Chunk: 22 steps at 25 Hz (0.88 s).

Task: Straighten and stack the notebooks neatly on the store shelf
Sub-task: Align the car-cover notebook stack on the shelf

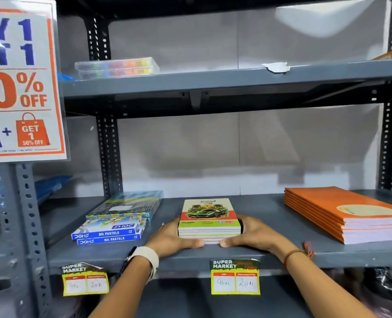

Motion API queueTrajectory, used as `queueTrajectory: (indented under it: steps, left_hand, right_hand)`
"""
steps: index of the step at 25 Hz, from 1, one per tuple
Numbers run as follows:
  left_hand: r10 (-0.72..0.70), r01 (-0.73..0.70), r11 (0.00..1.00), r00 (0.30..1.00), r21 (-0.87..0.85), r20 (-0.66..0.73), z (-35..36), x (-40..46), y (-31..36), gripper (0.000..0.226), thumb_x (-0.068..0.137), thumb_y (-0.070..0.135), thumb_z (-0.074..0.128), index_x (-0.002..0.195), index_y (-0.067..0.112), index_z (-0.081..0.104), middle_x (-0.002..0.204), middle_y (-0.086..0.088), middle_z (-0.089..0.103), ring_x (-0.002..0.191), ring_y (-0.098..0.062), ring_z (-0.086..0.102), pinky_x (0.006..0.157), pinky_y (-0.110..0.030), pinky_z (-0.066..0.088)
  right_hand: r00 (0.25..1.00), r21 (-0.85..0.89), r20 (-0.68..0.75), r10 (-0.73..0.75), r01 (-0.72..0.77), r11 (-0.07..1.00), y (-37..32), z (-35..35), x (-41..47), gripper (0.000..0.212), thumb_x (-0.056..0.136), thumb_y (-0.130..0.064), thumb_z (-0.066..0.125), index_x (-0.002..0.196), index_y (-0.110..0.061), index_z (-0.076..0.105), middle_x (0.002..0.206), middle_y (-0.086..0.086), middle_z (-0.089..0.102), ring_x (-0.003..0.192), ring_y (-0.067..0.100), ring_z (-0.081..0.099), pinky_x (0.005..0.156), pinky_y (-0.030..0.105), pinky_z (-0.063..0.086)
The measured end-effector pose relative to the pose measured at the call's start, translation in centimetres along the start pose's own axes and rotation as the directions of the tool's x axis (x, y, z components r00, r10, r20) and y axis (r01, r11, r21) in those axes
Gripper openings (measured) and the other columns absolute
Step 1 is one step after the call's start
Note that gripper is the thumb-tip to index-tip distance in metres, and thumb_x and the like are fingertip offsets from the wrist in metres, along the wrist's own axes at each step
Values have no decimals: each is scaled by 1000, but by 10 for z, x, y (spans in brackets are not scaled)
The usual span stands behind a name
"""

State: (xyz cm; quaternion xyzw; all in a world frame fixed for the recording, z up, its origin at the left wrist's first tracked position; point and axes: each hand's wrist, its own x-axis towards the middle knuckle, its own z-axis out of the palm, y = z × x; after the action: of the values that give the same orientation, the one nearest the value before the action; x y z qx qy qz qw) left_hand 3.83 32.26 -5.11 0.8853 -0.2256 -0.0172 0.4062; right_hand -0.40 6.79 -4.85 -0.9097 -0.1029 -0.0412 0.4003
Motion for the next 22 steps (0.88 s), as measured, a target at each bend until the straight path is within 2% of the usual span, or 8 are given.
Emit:
queueTrajectory:
  steps: [3, 7, 10, 15, 18, 22]
  left_hand:
    - [-10, 10, 999, 1000, 41, -12, -1, -1, 2, 74, 50, 67, 76, 117, 45, 56, 118, 23, 66, 112, -3, 59, 108, -39, 40]
    - [-28, 31, 993, 999, 112, -28, 0, -2, 4, 75, 51, 72, 72, 120, 46, 54, 121, 24, 64, 115, -5, 58, 109, -39, 38]
    - [-41, 43, 992, 999, 119, -23, -1, -3, 6, 76, 51, 74, 71, 120, 47, 54, 122, 24, 64, 117, -6, 57, 110, -40, 37]
    - [-97, 102, 992, 993, 78, -74, 1, -1, 6, 75, 60, 86, 52, 125, 47, 51, 133, 19, 57, 133, -19, 43, 114, -43, 31]
    - [-89, 99, 986, 993, 136, -83, 2, 2, 3, 82, 67, 87, 41, 138, 45, 38, 149, 14, 42, 141, -26, 32, 115, -47, 28]
    - [-79, 94, 976, 993, 196, -84, 3, 4, 1, 84, 69, 85, 39, 142, 44, 30, 155, 12, 31, 143, -28, 26, 116, -48, 26]
  right_hand:
    - [1000, -30, 6, 11, -11, 999, -2, 0, -1, 70, 53, -62, 85, 115, -46, 56, 106, -30, 68, 101, -8, 62, 83, 10, 44]
    - [999, -74, 39, 24, -21, 997, -2, 2, -1, 79, 60, -67, 77, 129, -43, 48, 126, -21, 62, 115, 5, 58, 101, 26, 44]
    - [998, -98, 56, 26, -21, 995, -4, 2, -2, 78, 64, -69, 73, 131, -44, 44, 133, -18, 58, 120, 8, 56, 106, 31, 42]
    - [999, -85, 23, 28, -26, 996, -6, 3, -1, 75, 71, -83, 49, 136, -44, 43, 136, -17, 56, 122, 11, 54, 105, 33, 42]
    - [1000, -88, 22, 17, -15, 996, -6, 3, 0, 71, 77, -81, 43, 137, -44, 41, 138, -15, 55, 121, 12, 54, 100, 29, 42]
    - [1000, -78, 22, 12, -10, 997, -5, 3, 1, 68, 78, -80, 42, 137, -45, 39, 141, -16, 52, 124, 12, 52, 98, 27, 40]
